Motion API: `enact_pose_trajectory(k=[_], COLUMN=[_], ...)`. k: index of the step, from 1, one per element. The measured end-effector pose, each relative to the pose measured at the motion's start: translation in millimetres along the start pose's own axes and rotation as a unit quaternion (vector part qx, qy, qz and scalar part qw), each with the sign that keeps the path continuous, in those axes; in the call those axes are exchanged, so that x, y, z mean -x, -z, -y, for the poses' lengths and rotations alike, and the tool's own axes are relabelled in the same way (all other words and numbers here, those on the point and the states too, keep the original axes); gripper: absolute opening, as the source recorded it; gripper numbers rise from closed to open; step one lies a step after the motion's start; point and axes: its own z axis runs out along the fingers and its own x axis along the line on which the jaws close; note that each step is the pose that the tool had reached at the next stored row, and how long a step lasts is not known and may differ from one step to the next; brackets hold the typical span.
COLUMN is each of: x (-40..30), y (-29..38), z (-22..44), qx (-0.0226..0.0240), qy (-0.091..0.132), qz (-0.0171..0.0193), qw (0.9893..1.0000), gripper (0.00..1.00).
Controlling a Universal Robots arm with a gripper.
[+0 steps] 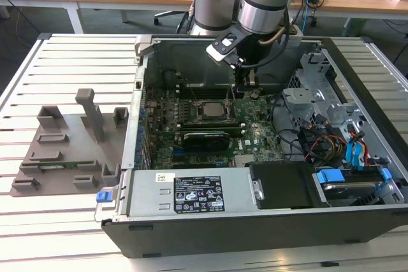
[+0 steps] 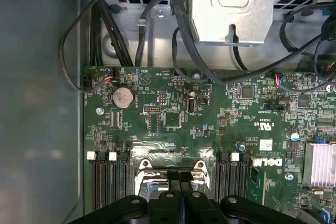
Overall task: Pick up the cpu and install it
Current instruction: 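Close the cpu cover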
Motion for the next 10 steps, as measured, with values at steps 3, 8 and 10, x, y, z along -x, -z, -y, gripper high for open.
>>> enact_pose_trajectory(k=[3, 8, 10], x=[0.0, 0.0, 0.0], y=[-0.1, -0.2, -0.3], z=[0.2, 0.4, 0.9], qx=[0.0000, 0.0000, 0.0000], qy=[0.000, 0.000, 0.000], qz=[0.0000, 0.0000, -0.0001], qw=[1.0000, 1.0000, 1.0000], gripper=[0.11, 0.11, 0.11])
